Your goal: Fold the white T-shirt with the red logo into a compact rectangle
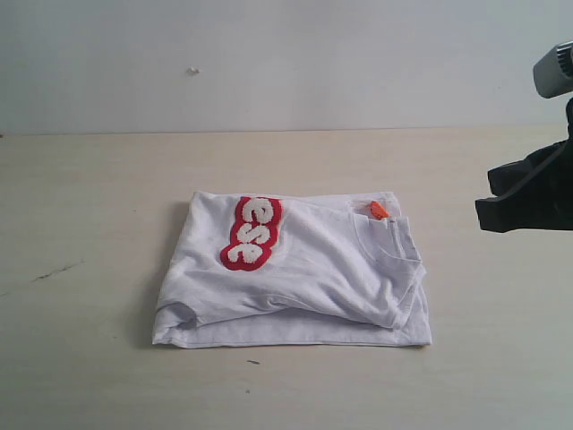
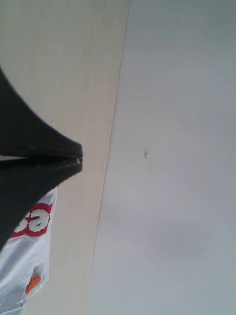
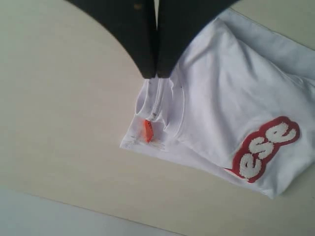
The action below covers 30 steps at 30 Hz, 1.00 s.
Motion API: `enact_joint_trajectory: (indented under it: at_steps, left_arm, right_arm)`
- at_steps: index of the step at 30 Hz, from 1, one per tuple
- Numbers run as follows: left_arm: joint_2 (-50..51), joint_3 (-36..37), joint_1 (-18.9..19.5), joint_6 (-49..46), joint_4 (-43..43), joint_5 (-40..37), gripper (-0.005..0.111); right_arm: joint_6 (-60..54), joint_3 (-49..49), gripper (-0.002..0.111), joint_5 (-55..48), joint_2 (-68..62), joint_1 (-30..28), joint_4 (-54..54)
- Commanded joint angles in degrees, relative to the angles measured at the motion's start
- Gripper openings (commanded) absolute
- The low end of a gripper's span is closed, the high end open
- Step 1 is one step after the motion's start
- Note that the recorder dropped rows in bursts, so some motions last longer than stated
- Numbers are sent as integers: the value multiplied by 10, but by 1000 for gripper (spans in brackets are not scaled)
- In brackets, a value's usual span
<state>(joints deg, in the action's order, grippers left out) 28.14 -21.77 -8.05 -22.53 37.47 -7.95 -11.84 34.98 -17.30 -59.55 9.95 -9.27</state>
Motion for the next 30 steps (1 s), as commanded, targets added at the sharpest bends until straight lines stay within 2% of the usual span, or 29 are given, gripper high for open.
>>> enact_joint_trajectory:
  at_steps: [1,5,6,7,11,14,17,19,24,30]
  left_arm:
    - [-24,4,7,9,0,-7,0]
    - [-71,32,44,30,-2,-3,0]
    - [-102,49,74,52,-24,-3,0]
    - [-115,55,86,61,-37,-4,0]
    - [-172,86,129,104,-82,-5,0]
    - [-214,115,157,175,-145,-4,0]
    - [-246,148,160,248,-220,-4,0]
    - [-257,166,160,260,-232,-3,0]
    - [-281,217,160,260,-231,-3,0]
    - [-281,218,160,260,-205,-5,0]
  right_arm:
    - [1,-3,0,3,3,0,-2]
    - [1,-3,0,3,3,0,-2]
    - [1,-3,0,3,3,0,-2]
    - [1,-3,0,3,3,0,-2]
    - [1,-3,0,3,3,0,-2]
    - [1,-3,0,3,3,0,-2]
    - [1,-3,0,3,3,0,-2]
    - [1,-3,0,3,3,0,-2]
    - [1,-3,0,3,3,0,-2]
    - [1,-3,0,3,3,0,-2]
